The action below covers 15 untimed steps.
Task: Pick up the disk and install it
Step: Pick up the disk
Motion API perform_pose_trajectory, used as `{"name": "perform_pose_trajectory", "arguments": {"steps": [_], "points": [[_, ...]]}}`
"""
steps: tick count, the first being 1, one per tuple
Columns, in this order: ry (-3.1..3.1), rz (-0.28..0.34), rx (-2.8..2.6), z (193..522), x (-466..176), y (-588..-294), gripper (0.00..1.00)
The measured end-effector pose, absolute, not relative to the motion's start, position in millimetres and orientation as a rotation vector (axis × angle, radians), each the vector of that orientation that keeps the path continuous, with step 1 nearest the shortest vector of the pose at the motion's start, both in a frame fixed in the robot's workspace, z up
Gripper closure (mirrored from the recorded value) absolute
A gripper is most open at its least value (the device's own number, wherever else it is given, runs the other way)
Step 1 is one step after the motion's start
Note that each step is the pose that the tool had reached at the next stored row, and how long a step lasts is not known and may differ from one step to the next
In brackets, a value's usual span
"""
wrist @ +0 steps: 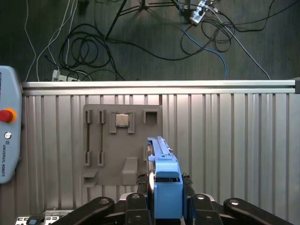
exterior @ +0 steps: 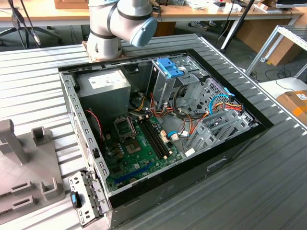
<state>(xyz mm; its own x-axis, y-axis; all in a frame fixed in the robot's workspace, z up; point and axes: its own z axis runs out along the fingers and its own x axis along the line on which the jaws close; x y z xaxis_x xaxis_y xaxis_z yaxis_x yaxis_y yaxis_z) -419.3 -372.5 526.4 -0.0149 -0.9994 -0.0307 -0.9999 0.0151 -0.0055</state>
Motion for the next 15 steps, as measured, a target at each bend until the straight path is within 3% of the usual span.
{"name": "perform_pose_trajectory", "arguments": {"steps": [15], "points": [[2.22, 0.027, -2.187, 526.4, -383.4, -370.0, 0.64]]}}
